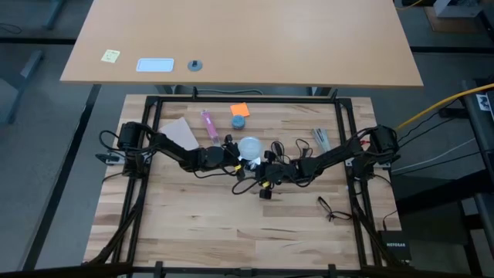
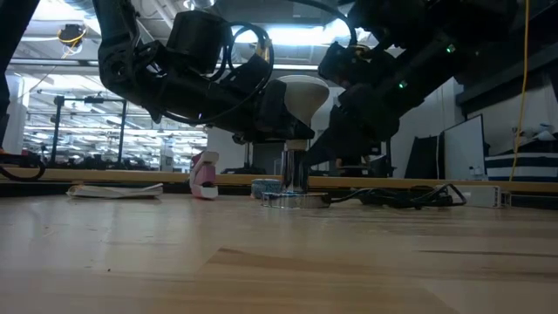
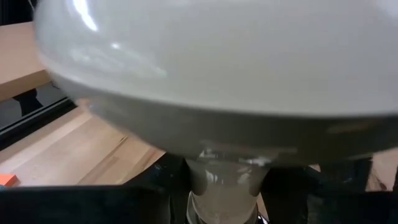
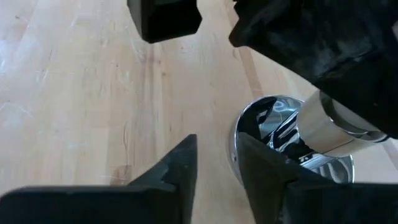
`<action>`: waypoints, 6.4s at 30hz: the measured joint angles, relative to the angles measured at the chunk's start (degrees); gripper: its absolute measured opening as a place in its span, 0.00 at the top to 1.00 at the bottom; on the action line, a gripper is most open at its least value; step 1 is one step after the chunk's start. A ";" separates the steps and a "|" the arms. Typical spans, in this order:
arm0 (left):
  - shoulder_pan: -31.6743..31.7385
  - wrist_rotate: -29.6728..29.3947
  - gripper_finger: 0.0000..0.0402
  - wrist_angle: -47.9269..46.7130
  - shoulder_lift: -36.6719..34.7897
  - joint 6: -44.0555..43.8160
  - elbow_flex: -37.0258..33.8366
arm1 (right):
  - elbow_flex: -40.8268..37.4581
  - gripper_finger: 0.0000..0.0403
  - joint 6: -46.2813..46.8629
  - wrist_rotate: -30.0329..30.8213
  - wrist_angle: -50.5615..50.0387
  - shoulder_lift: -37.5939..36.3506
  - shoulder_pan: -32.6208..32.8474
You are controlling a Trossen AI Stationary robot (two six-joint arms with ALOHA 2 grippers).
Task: Screw lightbulb
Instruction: Insert the lightbulb into the lamp
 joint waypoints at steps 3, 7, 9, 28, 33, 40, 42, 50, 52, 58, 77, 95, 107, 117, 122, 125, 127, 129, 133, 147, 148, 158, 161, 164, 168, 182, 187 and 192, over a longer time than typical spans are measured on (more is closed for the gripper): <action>0.00 -0.01 0.65 0.03 0.00 0.00 0.00 | 0.00 0.66 1.05 0.00 -0.89 0.00 -0.32; -0.01 -0.03 0.65 0.09 0.00 0.00 0.00 | 0.00 0.65 3.42 2.53 -4.74 0.00 -0.39; -0.02 -0.03 0.65 0.12 0.00 0.00 0.00 | -0.02 0.65 4.78 4.02 -8.04 0.00 -0.39; -0.03 -0.08 0.65 0.24 0.00 -0.34 0.00 | -0.04 0.70 7.13 9.14 -18.99 0.00 -7.65; -0.02 -0.09 0.65 0.25 0.00 -0.43 0.00 | -0.04 0.70 7.11 4.01 -18.84 0.00 -8.30; -0.02 -0.08 0.65 0.20 0.00 -0.46 0.00 | -0.04 0.70 7.06 2.65 -14.55 0.00 -8.49; -0.04 -0.07 0.65 0.20 0.00 -0.46 0.00 | -0.04 0.70 7.07 0.84 -14.57 0.00 -8.62; -0.04 -0.07 0.65 0.18 0.00 -0.46 0.00 | -0.04 0.70 5.67 -3.22 -16.92 0.00 -8.47; -0.04 -0.06 0.65 0.17 0.00 -0.48 0.00 | -0.04 0.70 5.56 -0.10 -18.04 -0.02 -8.47; -0.07 -0.05 0.65 0.14 0.00 -0.48 0.00 | -0.04 0.70 5.60 10.78 -19.44 -0.02 -8.60; -0.07 -0.17 0.65 0.16 0.00 -0.67 0.00 | 2.26 0.70 5.58 1.91 -18.46 -0.50 -9.65; -0.06 0.23 0.65 -0.14 -0.02 -1.44 0.07 | 5.40 0.70 5.36 2.73 -19.18 -0.50 -2.75; -0.11 0.28 0.65 -0.13 -0.02 -0.04 0.07 | 5.40 0.70 -2.27 8.80 -18.56 -0.03 1.36; -0.09 0.07 0.65 -0.14 -0.02 -0.04 0.04 | 5.38 0.70 -9.35 9.83 -13.14 6.59 1.26; -0.07 0.01 0.65 -0.13 0.00 -0.10 0.04 | 5.57 0.70 -4.23 15.46 -14.98 8.20 1.32; -0.07 -0.01 0.65 -0.10 0.00 -0.09 0.04 | 5.55 0.70 0.10 18.79 -18.43 7.93 1.29; -0.07 -0.03 0.65 -0.12 0.00 -0.07 0.04 | 5.36 0.70 1.39 19.56 -20.08 7.88 0.76; -0.09 -0.03 0.65 -0.11 0.00 -0.13 0.02 | 5.31 0.70 1.80 19.40 -20.20 7.91 -0.04; -0.11 -0.09 0.65 -0.12 0.00 -0.48 0.02 | 5.41 0.70 4.39 18.47 -21.44 7.83 -1.92; -0.07 -0.25 0.65 -0.12 0.00 -0.52 0.00 | 5.28 0.70 1.37 20.28 -20.42 7.99 -7.94; -0.07 -0.25 0.65 -0.10 0.00 -0.52 0.00 | 5.27 0.70 0.43 20.44 -19.67 8.04 -8.22; -0.02 -0.43 0.65 -0.15 0.00 -0.64 -0.02 | 5.71 0.70 -2.10 20.57 -19.43 8.11 -8.34; -0.09 -0.06 0.65 -0.09 0.00 -0.52 -0.02 | 5.77 0.70 -1.75 20.50 -20.81 7.60 -7.11; -0.11 0.12 0.65 -0.10 0.00 -0.68 0.00 | 5.81 0.70 -1.71 20.82 -22.46 5.82 -5.44; -0.11 0.10 0.65 -0.10 0.00 -0.70 0.00 | 5.86 0.70 -1.69 22.27 -24.59 2.58 -3.28; -0.11 -0.09 0.65 -0.09 0.00 -0.70 0.02 | 5.95 0.70 11.21 15.66 -19.88 -0.24 3.38; -0.11 -0.16 0.65 -0.08 0.00 -0.66 0.02 | 5.95 0.70 12.26 15.99 -18.16 1.97 3.85; -0.09 -0.17 0.65 -0.07 0.00 -0.66 0.02 | 5.95 0.70 17.23 15.52 -17.84 4.75 3.85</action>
